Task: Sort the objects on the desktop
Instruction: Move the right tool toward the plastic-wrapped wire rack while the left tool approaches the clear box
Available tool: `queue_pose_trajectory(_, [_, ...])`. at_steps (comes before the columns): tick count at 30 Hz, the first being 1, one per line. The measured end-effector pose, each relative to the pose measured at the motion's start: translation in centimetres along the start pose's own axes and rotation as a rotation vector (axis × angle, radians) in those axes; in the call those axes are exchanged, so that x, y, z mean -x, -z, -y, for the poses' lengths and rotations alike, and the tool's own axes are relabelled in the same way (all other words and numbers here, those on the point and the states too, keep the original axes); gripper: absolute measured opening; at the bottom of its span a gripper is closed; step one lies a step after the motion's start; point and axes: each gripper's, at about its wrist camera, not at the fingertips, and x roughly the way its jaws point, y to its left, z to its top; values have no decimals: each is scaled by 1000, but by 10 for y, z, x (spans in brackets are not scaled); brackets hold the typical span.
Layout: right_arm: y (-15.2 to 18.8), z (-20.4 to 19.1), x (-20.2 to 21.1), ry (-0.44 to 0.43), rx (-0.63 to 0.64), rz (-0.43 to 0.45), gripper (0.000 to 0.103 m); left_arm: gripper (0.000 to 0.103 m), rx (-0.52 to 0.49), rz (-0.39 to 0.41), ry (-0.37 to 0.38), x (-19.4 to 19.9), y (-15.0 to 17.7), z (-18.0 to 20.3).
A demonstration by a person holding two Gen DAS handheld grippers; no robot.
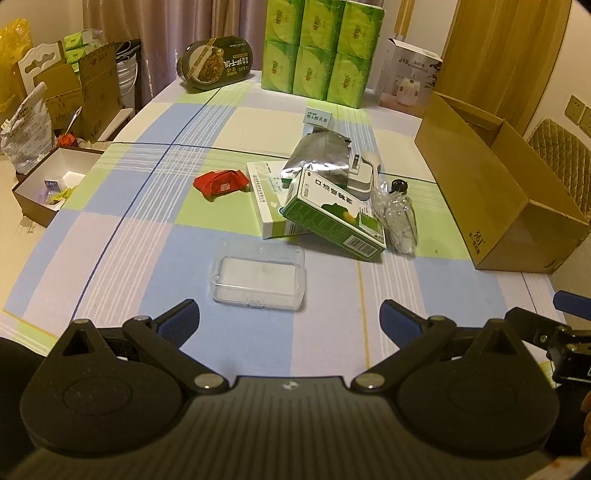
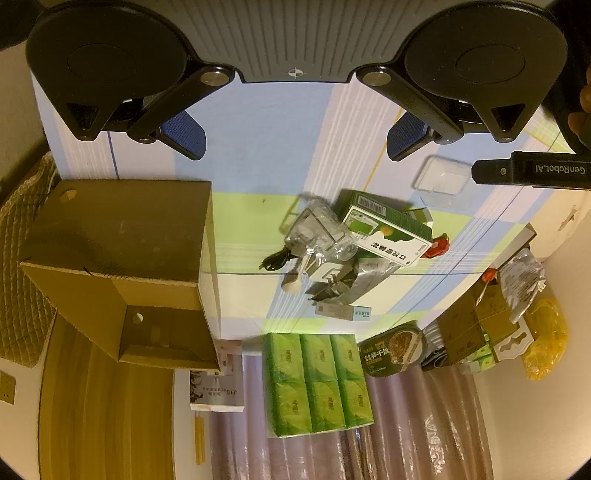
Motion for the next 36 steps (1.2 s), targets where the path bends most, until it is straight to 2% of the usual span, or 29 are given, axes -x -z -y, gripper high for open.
queue_pose_trajectory(15, [0, 4, -4, -7, -28, -19, 101, 102, 4, -12, -12, -5, 1, -4])
queue_pose_trajectory(36, [-6, 7, -30, -47, -78, -64, 101, 102, -25, -49, -35, -34, -11, -7])
